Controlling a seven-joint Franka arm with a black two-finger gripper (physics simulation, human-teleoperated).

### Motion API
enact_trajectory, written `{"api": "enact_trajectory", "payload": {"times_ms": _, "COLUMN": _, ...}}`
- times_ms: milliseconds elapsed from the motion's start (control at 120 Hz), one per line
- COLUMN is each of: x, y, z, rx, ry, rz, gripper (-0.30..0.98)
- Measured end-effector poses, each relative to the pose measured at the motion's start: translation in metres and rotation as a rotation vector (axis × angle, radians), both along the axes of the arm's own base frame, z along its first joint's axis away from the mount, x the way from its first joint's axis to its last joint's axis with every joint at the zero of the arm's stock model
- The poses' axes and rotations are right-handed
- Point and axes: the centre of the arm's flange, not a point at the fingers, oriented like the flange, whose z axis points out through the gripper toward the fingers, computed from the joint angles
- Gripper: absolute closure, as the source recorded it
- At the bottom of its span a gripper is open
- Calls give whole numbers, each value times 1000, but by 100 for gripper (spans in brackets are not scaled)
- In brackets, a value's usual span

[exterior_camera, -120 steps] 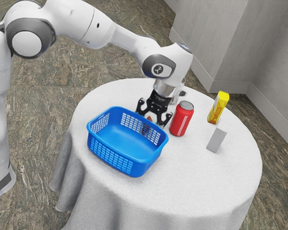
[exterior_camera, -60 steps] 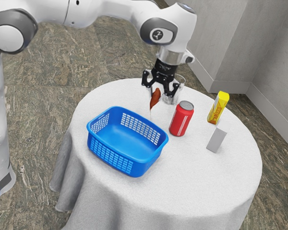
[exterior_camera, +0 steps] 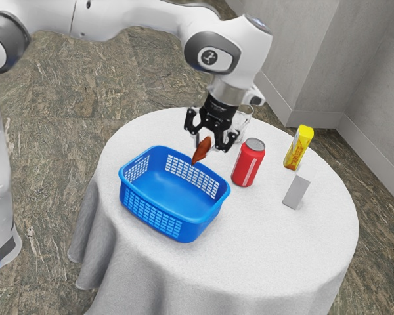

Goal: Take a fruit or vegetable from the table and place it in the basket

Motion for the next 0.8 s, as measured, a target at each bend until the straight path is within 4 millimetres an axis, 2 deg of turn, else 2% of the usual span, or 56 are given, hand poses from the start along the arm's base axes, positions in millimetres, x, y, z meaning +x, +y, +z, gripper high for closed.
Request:
{"api": "enact_trajectory", "payload": {"times_ms": 125, "x": -4, "y": 6, "z": -3, "rx": -3, "ry": 18, "rz": 15, "gripper": 58}}
{"api": "enact_trajectory", "payload": {"times_ms": 300, "x": -14, "y": -20, "z": -7, "rx": -11, "ry": 37, "rz": -28, "gripper": 58}}
{"api": "enact_trajectory", "payload": {"times_ms": 442, "x": -24, "y": -14, "z": -15, "rx": -20, "ry": 69, "rz": -5, "gripper": 59}}
{"api": "enact_trajectory", "payload": {"times_ms": 617, "x": -31, "y": -29, "z": -22, "rx": -32, "ry": 90, "rz": -28, "gripper": 52}}
{"api": "enact_trajectory", "payload": {"times_ms": 642, "x": -31, "y": -30, "z": -20, "rx": -33, "ry": 87, "rz": -28, "gripper": 45}}
{"api": "enact_trajectory", "payload": {"times_ms": 667, "x": -34, "y": -31, "z": -4, "rx": -30, "ry": 52, "rz": -28, "gripper": 38}}
{"api": "enact_trajectory", "payload": {"times_ms": 683, "x": -38, "y": -33, "z": 14, "rx": -28, "ry": 16, "rz": -33, "gripper": 34}}
{"api": "enact_trajectory", "payload": {"times_ms": 758, "x": -57, "y": -46, "z": 126, "rx": -35, "ry": -201, "rz": -107, "gripper": 21}}
{"api": "enact_trajectory", "payload": {"times_ms": 800, "x": -67, "y": -47, "z": 160, "rx": -33, "ry": -256, "rz": -155, "gripper": 16}}
